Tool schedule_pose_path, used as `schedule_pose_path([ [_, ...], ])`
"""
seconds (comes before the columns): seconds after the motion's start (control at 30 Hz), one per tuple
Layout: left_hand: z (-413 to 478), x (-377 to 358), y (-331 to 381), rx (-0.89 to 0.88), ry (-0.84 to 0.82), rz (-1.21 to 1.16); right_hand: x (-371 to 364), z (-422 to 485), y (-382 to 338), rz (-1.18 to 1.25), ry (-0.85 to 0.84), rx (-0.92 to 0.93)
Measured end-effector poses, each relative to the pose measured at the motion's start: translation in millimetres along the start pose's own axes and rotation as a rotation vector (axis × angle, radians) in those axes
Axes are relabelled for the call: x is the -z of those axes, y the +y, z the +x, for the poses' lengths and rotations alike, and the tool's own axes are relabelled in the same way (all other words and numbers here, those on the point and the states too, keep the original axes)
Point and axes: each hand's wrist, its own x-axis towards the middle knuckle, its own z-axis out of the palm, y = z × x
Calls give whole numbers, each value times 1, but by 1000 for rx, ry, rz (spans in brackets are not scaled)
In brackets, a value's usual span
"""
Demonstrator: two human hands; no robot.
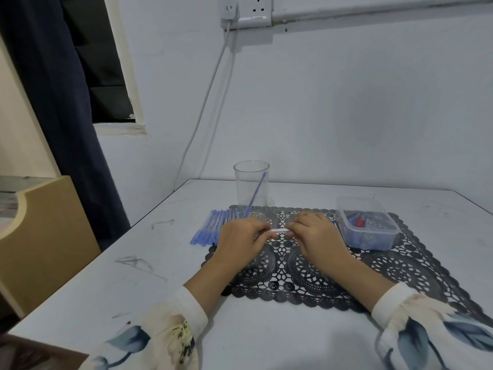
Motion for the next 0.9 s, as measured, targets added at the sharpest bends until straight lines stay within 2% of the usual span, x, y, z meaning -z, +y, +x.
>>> schedule_pose_path([
  [0.1, -1, -2, 2, -66, -10, 1, 3, 0, 1, -25, 37, 25],
  [0.2, -1, -2, 7, -48, -94, 1, 3, -1, 4, -27, 30, 28],
  [0.37, 0, 3, 14, 83, -215, -63, 0, -3, 7, 1, 22, 72],
  [0.5, -1, 0, 14, 317, -277, -293, 2, -3, 7, -3, 31, 102],
  [0.67, 0, -1, 9, 280, -252, -252, 1, -2, 4, 66, -20, 59],
  [0.9, -1, 1, 2, 140, -234, -167, 2, -2, 1, 154, -52, 10],
])
